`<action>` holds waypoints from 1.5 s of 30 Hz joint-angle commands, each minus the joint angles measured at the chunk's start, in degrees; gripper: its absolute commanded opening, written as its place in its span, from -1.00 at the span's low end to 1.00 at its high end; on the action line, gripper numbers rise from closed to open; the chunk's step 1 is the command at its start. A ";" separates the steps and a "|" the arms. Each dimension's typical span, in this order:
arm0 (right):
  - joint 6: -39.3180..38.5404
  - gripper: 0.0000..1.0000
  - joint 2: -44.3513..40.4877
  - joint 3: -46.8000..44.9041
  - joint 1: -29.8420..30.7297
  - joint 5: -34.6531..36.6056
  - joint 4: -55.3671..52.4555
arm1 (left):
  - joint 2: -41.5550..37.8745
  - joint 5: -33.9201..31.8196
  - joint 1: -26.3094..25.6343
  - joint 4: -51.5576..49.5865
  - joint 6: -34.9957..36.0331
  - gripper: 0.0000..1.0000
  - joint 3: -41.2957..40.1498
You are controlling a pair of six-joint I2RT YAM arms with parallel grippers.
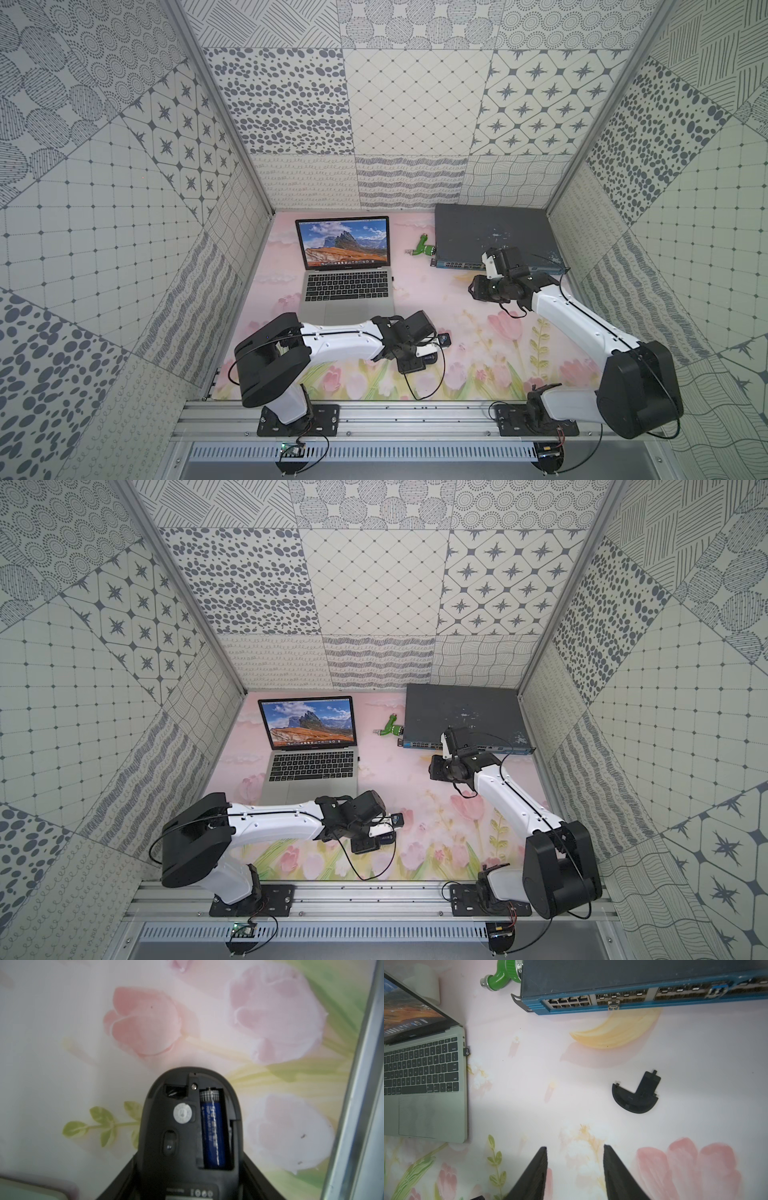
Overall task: Remove the wireless mouse receiver from the laptop
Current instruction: Place the mouse at the center of the board, then take out the USB plug from the USB port.
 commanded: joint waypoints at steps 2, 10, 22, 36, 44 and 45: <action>-0.34 -0.06 -1.03 -0.76 0.17 -1.17 1.39 | 3.18 4.08 -0.29 -4.68 1.90 -0.03 3.11; -0.53 -0.04 -0.27 0.10 0.17 -1.56 1.38 | 6.15 2.02 -0.29 -5.83 1.57 0.83 5.20; -5.91 0.03 2.21 2.84 1.02 -14.82 9.61 | -17.67 -9.74 4.59 0.67 -8.16 0.97 1.75; -60.05 0.32 27.77 29.97 9.10 -26.33 0.17 | -30.91 10.57 62.58 -20.14 -31.79 0.88 8.03; -76.51 0.31 39.98 41.16 11.50 -23.45 -9.18 | -13.81 11.95 73.27 -26.45 -25.55 0.55 14.42; -78.19 0.30 41.11 42.01 11.57 -23.06 -10.37 | -11.42 11.23 73.35 -27.34 -24.92 0.50 15.45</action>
